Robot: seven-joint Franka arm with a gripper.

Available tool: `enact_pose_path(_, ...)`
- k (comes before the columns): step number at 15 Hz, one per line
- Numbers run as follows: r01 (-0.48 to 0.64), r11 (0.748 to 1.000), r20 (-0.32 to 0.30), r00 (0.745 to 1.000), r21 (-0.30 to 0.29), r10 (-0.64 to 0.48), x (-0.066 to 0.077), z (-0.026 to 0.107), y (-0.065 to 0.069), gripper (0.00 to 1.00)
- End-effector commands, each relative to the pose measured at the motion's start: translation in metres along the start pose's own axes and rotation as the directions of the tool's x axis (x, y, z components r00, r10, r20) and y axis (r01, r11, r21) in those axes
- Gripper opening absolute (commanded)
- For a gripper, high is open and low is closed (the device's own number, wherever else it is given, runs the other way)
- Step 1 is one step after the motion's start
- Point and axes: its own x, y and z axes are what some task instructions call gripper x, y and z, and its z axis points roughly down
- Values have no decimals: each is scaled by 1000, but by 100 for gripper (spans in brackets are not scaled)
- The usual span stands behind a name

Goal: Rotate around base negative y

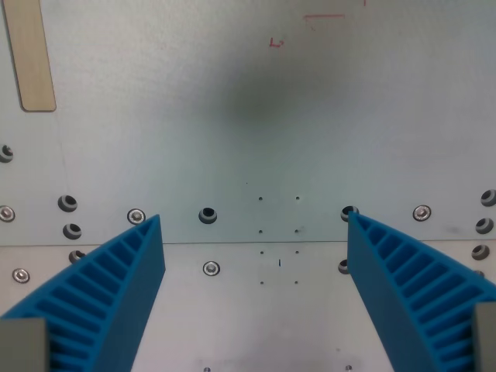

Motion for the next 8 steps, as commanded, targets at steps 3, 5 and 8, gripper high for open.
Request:
enact_pose_path(3,0,1000,-41,999,-1,0,0,-3,0,100)
enact_pose_path(5,0,1000,-65,998,-2,0,0,-3,0,100)
enact_pose_path(8,-1,1000,-100,995,-3,0,0,-3,0,100)
